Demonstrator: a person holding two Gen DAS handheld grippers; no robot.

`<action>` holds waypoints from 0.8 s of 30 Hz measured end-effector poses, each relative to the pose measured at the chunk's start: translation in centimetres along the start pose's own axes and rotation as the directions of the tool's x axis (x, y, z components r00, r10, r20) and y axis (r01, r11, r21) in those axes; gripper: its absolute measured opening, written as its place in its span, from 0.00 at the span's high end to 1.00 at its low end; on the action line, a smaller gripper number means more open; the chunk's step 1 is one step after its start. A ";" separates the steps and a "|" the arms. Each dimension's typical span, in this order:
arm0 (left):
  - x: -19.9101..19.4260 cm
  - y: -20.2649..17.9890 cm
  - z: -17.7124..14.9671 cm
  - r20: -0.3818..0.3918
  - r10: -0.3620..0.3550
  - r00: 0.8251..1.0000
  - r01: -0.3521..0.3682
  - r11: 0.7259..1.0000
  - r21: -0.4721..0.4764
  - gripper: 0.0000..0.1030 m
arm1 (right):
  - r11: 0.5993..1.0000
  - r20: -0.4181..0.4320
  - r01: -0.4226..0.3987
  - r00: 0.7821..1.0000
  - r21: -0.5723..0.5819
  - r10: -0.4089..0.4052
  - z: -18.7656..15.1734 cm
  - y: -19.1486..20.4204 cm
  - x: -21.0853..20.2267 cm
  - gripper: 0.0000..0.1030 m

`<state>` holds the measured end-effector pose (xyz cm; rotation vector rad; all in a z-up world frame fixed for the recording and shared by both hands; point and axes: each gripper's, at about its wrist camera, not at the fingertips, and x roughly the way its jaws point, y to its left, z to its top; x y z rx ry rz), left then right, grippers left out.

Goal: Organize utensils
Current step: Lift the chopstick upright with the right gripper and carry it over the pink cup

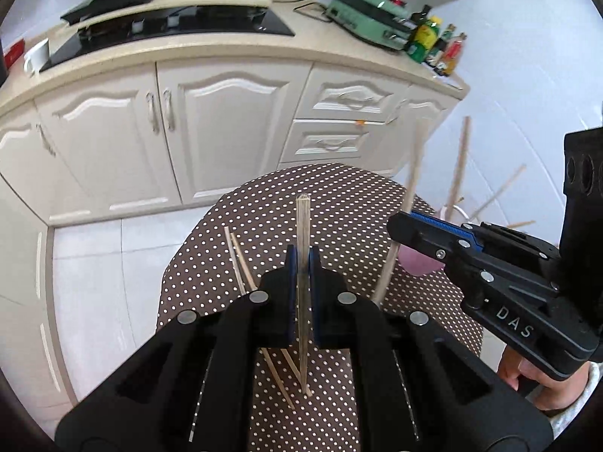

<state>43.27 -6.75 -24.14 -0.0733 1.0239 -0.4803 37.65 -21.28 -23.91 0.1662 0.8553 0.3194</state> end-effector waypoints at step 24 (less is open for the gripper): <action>-10.5 -9.2 4.0 0.254 -0.143 0.956 0.114 0.985 0.126 0.94 | 0.974 0.363 0.214 0.904 0.079 -0.228 -0.2 -1.0 -17.6 0.95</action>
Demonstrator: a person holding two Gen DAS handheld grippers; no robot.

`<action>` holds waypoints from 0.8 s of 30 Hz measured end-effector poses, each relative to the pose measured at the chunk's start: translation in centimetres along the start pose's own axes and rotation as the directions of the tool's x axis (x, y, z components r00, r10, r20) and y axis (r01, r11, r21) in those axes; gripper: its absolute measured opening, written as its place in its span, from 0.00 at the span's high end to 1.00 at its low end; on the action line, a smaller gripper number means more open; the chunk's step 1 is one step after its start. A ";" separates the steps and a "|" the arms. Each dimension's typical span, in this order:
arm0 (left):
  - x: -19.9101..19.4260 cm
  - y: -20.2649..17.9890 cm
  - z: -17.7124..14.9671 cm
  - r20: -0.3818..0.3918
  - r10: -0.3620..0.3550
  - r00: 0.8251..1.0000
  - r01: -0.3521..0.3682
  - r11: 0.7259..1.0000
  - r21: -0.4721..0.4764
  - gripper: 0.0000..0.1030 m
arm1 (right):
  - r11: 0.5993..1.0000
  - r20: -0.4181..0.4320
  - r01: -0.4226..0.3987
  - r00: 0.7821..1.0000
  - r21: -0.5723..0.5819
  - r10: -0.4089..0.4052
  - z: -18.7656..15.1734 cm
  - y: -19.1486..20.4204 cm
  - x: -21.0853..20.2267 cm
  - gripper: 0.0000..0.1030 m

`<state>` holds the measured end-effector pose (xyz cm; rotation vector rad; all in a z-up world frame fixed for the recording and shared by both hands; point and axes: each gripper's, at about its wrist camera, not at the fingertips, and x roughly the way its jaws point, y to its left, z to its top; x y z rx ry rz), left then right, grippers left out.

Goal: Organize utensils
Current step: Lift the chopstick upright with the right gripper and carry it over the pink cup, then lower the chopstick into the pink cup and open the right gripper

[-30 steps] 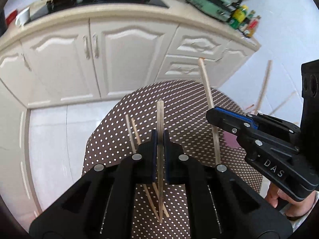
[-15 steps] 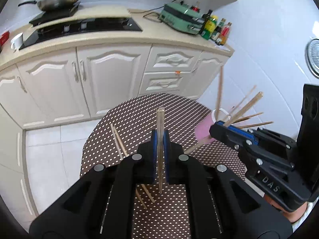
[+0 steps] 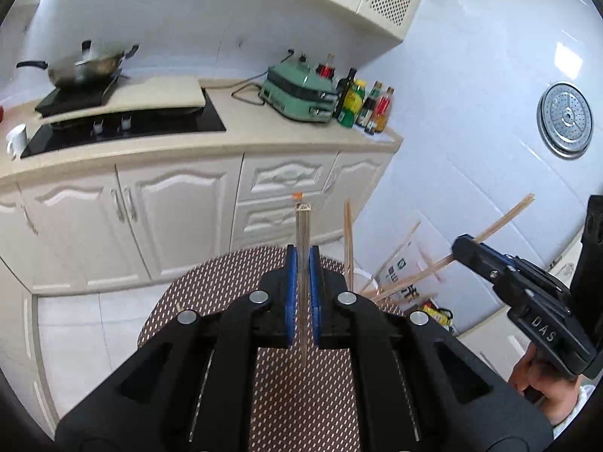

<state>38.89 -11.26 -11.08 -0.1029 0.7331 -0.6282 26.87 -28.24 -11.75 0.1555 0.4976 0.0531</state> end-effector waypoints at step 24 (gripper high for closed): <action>8.4 -5.2 5.1 0.094 -0.044 0.995 0.048 0.998 -0.038 0.94 | 0.989 -0.044 0.113 0.993 0.090 -0.110 -0.2 -10.5 2.3 0.95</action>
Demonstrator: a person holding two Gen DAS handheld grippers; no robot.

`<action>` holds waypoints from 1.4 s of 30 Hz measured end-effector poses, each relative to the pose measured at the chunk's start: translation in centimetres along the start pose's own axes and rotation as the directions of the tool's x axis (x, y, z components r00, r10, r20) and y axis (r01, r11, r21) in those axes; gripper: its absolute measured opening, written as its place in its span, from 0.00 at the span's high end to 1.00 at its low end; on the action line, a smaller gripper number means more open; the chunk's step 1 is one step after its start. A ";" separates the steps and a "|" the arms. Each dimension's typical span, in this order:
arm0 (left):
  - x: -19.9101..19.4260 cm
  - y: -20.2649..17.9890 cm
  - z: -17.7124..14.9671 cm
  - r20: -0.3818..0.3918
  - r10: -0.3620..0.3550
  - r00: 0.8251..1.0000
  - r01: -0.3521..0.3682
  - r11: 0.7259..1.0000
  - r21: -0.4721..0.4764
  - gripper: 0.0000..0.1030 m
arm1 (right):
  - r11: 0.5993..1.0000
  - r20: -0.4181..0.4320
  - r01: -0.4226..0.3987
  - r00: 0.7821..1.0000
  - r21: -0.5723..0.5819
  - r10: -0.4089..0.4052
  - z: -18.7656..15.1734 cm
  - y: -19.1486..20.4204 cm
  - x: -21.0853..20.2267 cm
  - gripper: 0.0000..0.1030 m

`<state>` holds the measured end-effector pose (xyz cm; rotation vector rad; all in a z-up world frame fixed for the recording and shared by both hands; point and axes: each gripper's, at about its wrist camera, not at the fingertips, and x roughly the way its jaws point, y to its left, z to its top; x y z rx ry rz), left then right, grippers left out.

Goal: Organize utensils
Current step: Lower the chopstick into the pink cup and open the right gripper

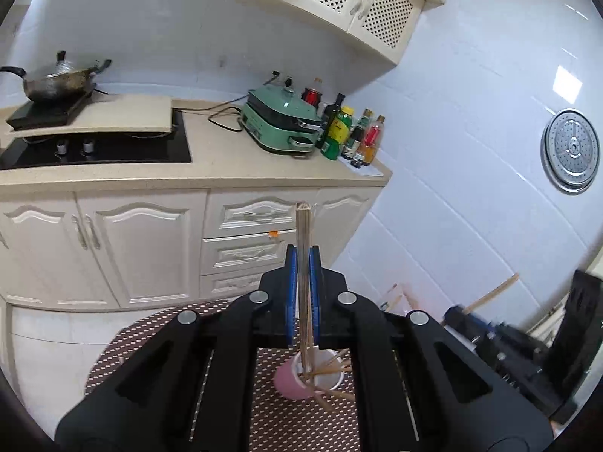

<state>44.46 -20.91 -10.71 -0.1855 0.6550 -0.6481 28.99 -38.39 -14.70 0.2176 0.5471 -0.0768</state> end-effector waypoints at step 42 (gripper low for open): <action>9.2 -2.7 -8.5 -0.317 0.005 0.948 0.049 0.986 0.160 0.92 | 0.999 -0.252 0.034 0.967 -0.016 -0.037 -6.6 -0.7 6.5 0.95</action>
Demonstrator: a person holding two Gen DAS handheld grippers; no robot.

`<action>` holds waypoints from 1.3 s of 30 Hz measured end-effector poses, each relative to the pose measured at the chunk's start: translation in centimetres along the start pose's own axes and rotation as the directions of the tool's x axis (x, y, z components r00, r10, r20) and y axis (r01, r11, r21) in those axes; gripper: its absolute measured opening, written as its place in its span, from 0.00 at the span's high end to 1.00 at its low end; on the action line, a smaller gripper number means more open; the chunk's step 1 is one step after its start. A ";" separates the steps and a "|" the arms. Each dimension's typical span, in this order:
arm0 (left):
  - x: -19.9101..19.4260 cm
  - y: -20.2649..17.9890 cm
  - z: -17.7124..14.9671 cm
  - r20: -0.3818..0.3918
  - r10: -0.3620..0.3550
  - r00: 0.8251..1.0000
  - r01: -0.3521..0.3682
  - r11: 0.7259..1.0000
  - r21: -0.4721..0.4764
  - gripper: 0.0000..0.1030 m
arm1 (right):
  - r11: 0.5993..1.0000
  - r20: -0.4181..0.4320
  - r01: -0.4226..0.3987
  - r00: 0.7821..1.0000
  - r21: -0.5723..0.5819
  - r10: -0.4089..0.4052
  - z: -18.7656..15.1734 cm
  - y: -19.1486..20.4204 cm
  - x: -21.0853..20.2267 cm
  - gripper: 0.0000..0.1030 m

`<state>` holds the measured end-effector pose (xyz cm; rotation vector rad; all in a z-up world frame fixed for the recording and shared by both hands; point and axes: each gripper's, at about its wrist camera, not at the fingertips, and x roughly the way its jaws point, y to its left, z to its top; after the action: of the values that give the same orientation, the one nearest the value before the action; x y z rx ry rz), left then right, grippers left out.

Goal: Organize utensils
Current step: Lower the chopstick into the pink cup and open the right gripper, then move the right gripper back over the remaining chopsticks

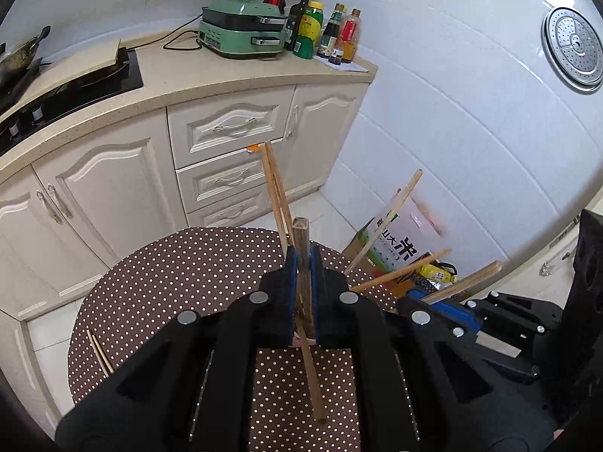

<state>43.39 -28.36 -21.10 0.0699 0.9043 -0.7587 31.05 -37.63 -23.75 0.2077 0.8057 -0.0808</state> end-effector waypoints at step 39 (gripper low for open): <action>-12.2 4.7 -3.9 0.128 0.066 0.990 -0.055 0.995 -0.085 0.42 | 0.999 0.178 0.042 0.983 0.027 -0.046 -0.1 6.1 -9.4 0.77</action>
<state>38.98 -16.55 -15.79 -0.0235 0.8034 -0.6616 25.45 -31.72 -16.07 0.2016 0.6304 -0.1488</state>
